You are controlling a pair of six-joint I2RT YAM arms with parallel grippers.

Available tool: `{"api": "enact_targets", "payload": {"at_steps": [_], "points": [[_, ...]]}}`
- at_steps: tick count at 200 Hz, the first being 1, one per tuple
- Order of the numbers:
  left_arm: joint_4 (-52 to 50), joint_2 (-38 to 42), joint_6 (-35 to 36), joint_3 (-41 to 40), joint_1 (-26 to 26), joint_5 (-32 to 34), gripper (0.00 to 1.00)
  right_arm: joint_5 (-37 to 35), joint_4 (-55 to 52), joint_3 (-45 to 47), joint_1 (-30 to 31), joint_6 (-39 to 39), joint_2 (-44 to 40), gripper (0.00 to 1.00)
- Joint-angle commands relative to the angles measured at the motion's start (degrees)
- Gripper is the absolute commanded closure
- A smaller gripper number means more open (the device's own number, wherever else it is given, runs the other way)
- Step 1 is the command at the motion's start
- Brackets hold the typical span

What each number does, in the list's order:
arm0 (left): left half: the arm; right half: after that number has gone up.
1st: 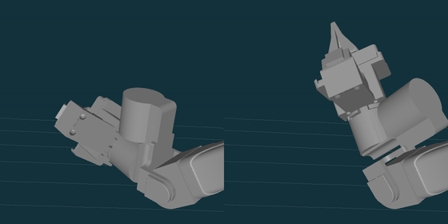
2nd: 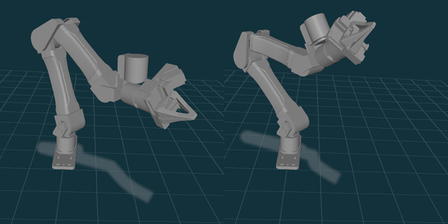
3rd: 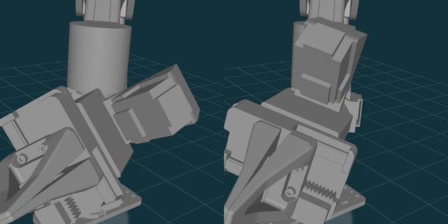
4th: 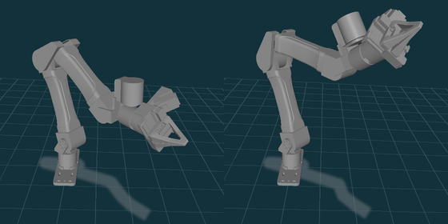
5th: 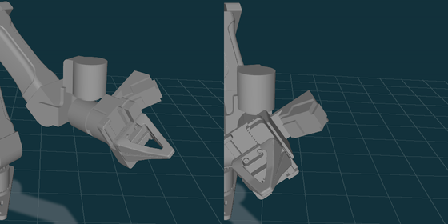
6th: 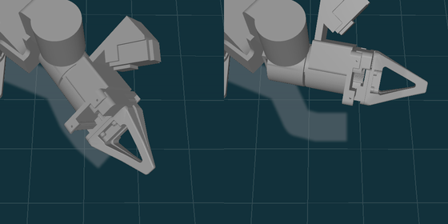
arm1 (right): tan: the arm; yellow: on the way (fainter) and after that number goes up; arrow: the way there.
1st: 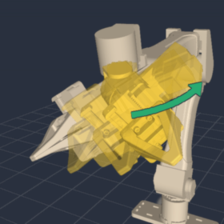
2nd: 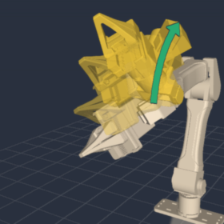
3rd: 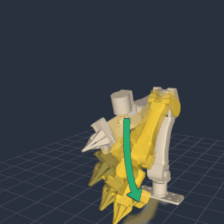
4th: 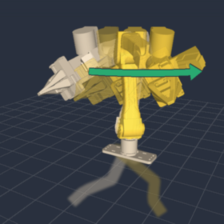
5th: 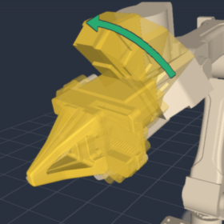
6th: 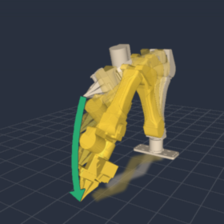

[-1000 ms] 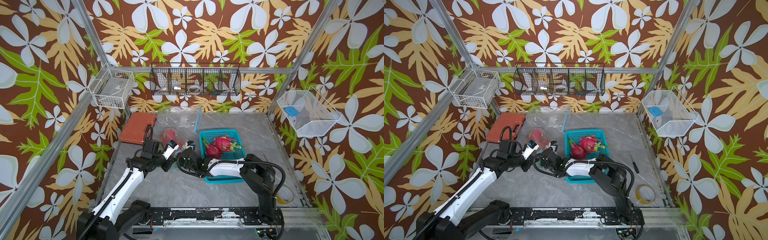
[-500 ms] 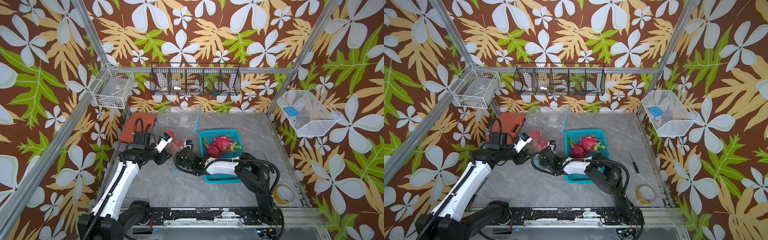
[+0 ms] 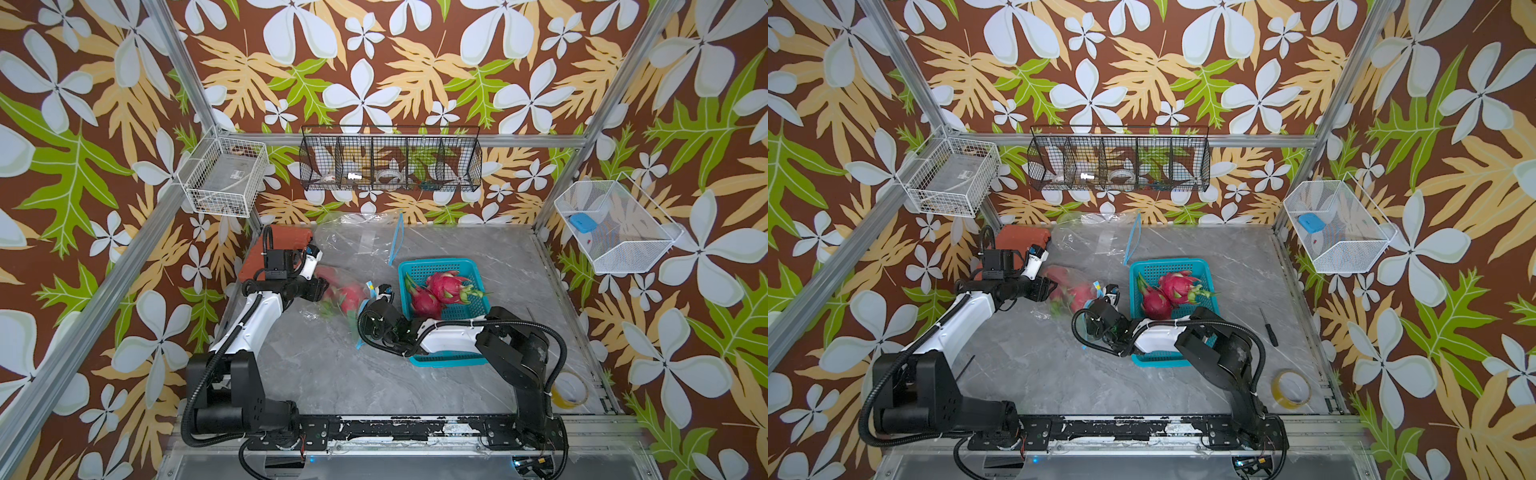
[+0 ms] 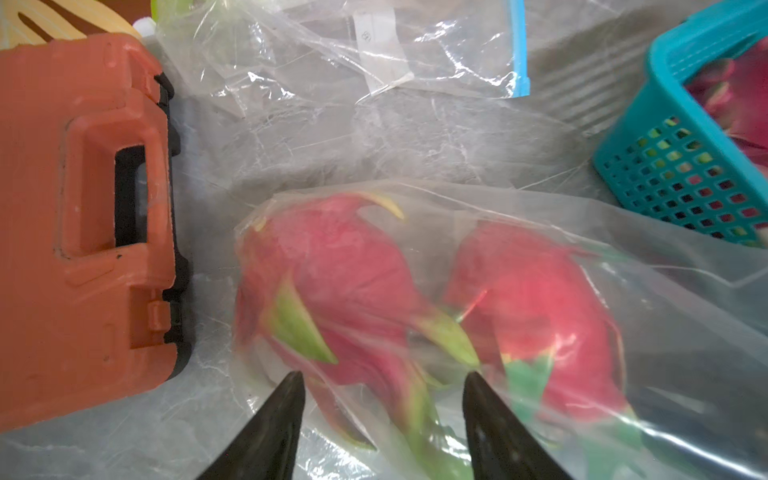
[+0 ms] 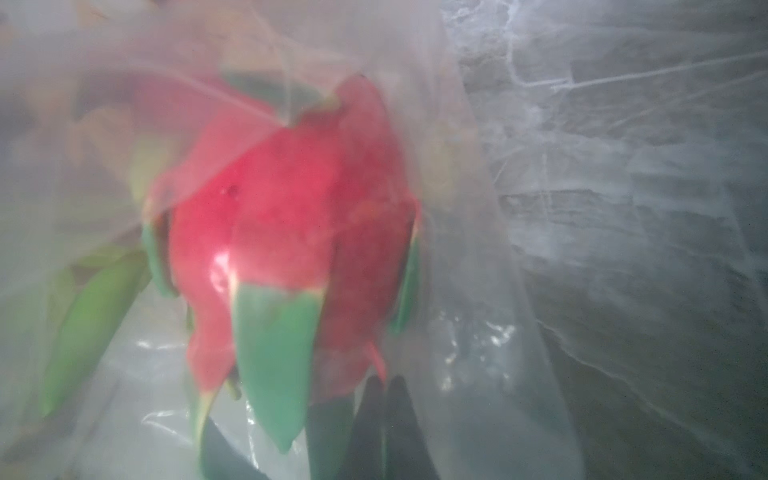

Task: Open the zip-top bag and take out the dragon fruit
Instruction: Pick up the dragon fruit from the zipper food storage bag.

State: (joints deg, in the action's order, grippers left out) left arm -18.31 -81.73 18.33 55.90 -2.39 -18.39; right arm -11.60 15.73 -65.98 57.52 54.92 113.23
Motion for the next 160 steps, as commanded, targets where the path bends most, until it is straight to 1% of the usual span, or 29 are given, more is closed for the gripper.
{"api": "enact_targets", "payload": {"at_steps": [1, 41, 59, 85, 109, 137, 160], "points": [[3.3, -0.2, 1.3, -1.6, -0.9, 1.6, 0.38, -0.1, 2.3, -0.9, 0.4, -3.8, -2.5, 1.0], [7.4, 2.4, 7.2, -9.5, -1.2, 4.7, 0.4, 2.5, -1.3, 0.5, 0.4, -5.4, -7.1, 1.0], [8.8, 2.9, 8.7, -12.5, -1.2, 5.9, 0.4, 4.4, -1.5, 2.0, 0.3, -6.1, -8.9, 1.0], [10.8, 3.9, 8.9, -15.8, -1.1, 6.9, 0.41, 6.8, -2.0, 3.7, 0.3, -8.4, -11.5, 1.0], [11.9, 4.0, 8.8, -16.7, -1.1, 8.1, 0.42, 9.8, -2.8, 4.7, 0.3, -10.9, -13.9, 1.0], [12.0, 4.0, 7.8, -16.0, -1.1, 7.9, 0.43, 13.8, -8.1, 5.3, 0.3, -14.1, -17.3, 1.0], [12.1, 4.2, 6.7, -15.4, -1.1, 7.1, 0.43, 15.5, -14.4, 6.9, 0.3, -17.2, -20.6, 1.0]]}}
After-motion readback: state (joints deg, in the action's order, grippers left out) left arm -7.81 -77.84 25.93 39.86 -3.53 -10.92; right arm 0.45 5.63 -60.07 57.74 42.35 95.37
